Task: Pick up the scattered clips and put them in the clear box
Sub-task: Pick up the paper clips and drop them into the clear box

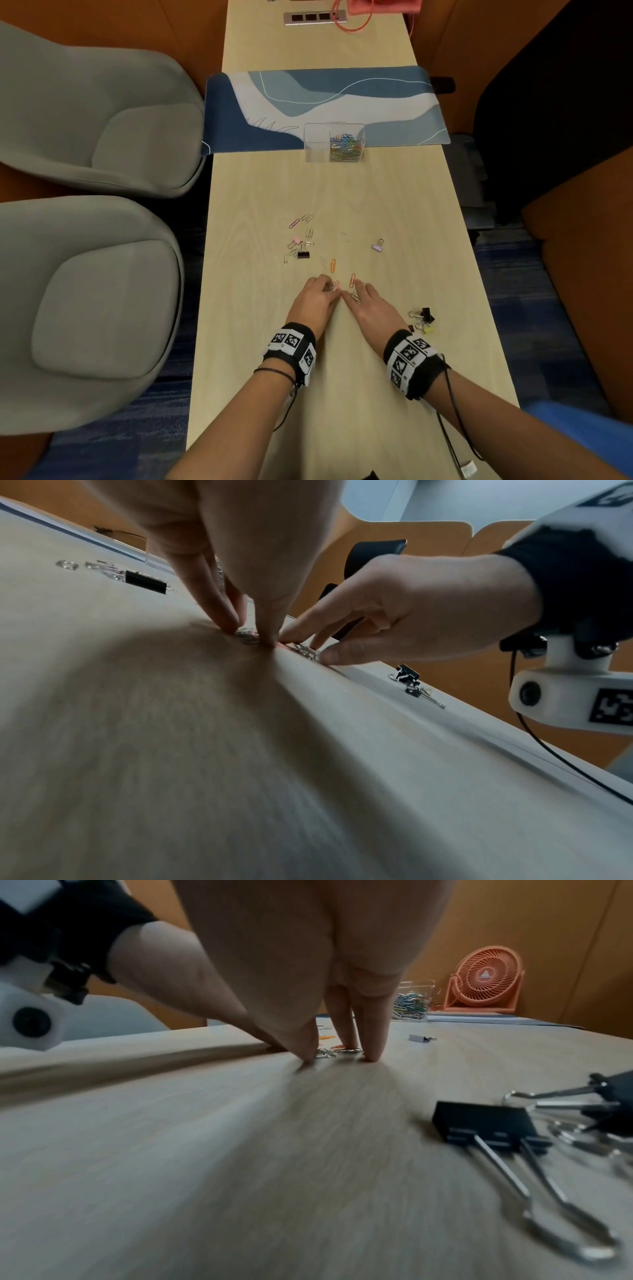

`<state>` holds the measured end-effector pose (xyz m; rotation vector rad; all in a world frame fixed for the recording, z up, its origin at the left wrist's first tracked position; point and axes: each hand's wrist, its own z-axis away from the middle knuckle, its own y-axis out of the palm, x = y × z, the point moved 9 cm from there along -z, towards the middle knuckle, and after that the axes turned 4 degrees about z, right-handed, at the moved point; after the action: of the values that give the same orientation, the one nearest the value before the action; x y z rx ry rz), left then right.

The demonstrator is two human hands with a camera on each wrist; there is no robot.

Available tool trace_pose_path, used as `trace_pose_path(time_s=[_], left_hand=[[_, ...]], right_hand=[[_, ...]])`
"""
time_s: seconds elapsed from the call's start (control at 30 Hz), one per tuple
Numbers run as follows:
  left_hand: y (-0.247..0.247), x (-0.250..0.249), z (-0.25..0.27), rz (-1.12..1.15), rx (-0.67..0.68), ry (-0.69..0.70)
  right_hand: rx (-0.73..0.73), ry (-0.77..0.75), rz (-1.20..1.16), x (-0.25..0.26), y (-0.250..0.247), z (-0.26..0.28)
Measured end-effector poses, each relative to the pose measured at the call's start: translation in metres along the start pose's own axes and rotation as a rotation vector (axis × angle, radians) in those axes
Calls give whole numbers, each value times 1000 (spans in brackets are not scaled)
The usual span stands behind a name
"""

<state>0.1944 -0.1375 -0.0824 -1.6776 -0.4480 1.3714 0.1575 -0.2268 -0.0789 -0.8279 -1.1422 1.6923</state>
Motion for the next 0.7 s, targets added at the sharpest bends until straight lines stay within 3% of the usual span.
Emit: trace_pose_path(time_s=[0.23,0.47,0.7], left_hand=[[-3,10,-12,-30,105,-92],[-22,17,-25,66,72,-212],[-28,20,-50,-44,164,-244]], right_hand=[[31,-74,117,-1,0,-9],[151,-205,166,14,-20,-14],[264,-298,164,25,-29,-27]])
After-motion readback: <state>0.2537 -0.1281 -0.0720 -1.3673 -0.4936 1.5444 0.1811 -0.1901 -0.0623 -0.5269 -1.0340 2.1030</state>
